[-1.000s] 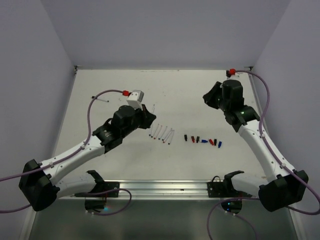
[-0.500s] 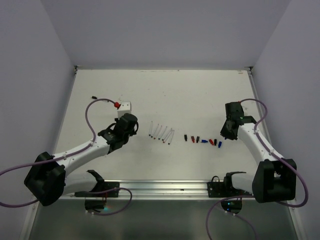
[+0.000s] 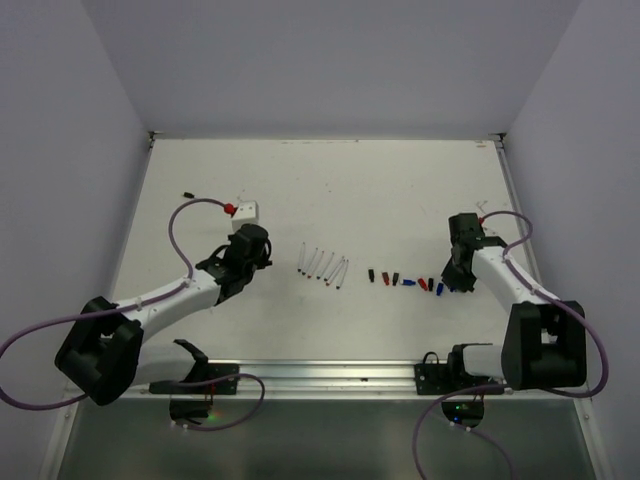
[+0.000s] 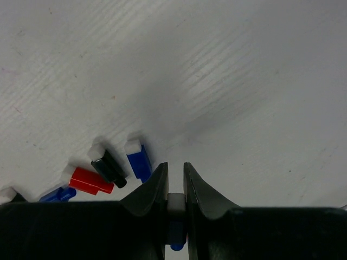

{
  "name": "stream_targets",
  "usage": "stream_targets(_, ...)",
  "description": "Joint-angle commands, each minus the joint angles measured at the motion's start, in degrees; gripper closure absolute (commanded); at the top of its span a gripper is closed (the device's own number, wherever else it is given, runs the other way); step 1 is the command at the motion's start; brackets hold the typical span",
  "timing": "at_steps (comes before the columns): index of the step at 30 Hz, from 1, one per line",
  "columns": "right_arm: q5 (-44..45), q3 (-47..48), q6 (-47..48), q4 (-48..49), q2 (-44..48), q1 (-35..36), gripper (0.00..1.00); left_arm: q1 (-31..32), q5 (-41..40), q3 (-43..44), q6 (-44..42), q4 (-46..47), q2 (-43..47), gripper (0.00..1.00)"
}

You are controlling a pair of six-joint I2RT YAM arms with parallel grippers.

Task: Open the pen caps

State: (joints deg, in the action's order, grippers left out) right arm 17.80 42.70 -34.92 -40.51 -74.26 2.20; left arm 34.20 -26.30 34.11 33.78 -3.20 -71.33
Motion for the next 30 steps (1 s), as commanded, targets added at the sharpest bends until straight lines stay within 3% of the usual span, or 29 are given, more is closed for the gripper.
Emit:
stream_targets(1,-1.63,-1.83,-2.79,2.54,-1.41,-0.26,1.0,-1.06,1.69,0.43,-0.99,4.52,-0.56,1.0)
stream_targets(4,-1.36,-2.35,-3.32,2.8,-2.29,-0.26,1.0,-1.15,1.7,0.78,-1.52,4.26,-0.48,1.0)
stream_targets(9,-1.02,-2.01,-3.4,3.33,-3.17,-0.18,0.86,-1.76,2.31,0.61,-1.96,4.7,-1.09,1.0)
stream_targets(18,-0.4,-1.13,-2.09,4.21,-4.58,-0.35,0.73,-2.2,3.98,1.23,-2.05,5.57,-3.99,1.0)
stream_targets(21,-0.05,-1.3,-1.91,4.74,-3.97,-0.26,0.63,-2.47,5.03,0.88,-2.49,6.27,-4.61,1.0)
stream_targets(30,-0.31,-0.95,-1.21,5.18,-1.42,-0.26,0.6,-2.73,5.74,1.04,-3.19,7.51,-6.36,1.0)
